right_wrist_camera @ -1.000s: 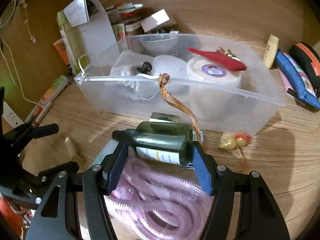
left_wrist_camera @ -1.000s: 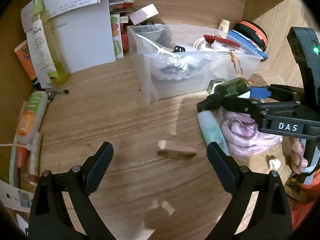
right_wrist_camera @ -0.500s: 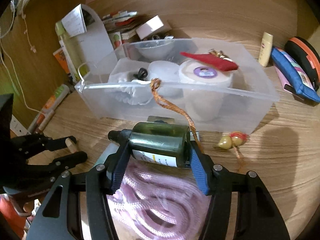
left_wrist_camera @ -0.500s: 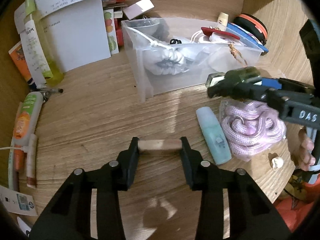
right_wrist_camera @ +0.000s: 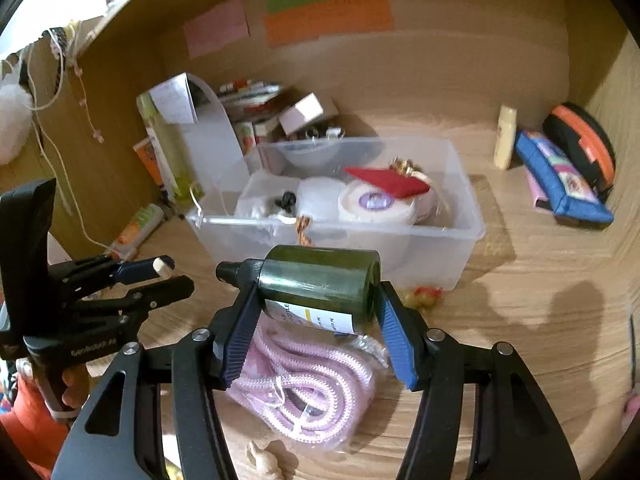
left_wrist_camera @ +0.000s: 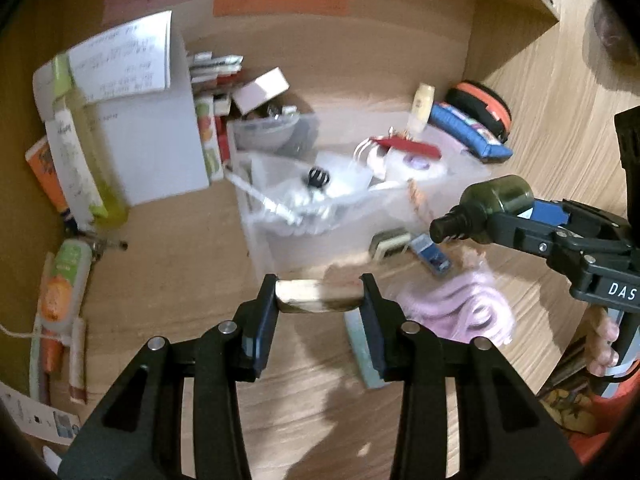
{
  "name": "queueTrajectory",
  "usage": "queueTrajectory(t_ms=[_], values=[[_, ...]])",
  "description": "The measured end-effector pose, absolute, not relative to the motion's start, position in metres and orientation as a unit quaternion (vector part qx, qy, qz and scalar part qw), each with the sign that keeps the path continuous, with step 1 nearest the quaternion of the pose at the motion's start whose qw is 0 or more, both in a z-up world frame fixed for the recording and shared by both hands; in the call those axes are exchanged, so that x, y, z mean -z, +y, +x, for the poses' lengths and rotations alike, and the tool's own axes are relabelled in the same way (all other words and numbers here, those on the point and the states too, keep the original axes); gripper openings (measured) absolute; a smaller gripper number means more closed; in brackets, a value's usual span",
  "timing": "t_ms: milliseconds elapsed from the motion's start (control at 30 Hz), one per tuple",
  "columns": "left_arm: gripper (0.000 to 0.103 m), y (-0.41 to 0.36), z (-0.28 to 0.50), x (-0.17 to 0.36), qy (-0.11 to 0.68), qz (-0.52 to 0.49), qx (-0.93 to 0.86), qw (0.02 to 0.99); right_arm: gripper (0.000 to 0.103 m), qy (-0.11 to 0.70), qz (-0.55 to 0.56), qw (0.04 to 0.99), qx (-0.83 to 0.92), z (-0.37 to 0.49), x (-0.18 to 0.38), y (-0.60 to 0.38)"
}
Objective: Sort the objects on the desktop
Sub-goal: 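Grasp the tan wooden peg with the left gripper while the right gripper lifts the bottle, then carry the wooden peg and the green bottle over the clear bin with both grippers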
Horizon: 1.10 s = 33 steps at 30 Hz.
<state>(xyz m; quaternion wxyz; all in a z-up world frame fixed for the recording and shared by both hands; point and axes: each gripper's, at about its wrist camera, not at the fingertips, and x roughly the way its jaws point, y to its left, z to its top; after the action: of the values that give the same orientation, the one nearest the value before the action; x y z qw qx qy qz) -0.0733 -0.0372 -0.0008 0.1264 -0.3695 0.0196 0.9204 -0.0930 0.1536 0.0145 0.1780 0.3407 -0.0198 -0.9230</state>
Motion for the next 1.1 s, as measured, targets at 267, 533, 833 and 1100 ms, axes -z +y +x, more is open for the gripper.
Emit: queueTrajectory(t_ms=[267, 533, 833, 1100], values=[[0.039, -0.024, -0.088, -0.019, 0.028, -0.346, -0.929, 0.128, 0.055, -0.014, 0.307, 0.161, 0.938, -0.104, -0.039, 0.168], [0.039, -0.018, -0.112, -0.036, 0.012, -0.325, -0.937, 0.130, 0.055, -0.008, 0.286, 0.153, 0.946, -0.132, -0.056, 0.177], [0.039, -0.012, -0.157, -0.034, -0.001, -0.332, -0.936, 0.117, 0.055, -0.002, 0.286, 0.152, 0.946, -0.179, -0.057, 0.174], [0.039, -0.019, -0.192, -0.017, -0.010, -0.349, -0.934, 0.083, 0.055, -0.041, 0.335, 0.170, 0.926, -0.225, -0.028, 0.167]])
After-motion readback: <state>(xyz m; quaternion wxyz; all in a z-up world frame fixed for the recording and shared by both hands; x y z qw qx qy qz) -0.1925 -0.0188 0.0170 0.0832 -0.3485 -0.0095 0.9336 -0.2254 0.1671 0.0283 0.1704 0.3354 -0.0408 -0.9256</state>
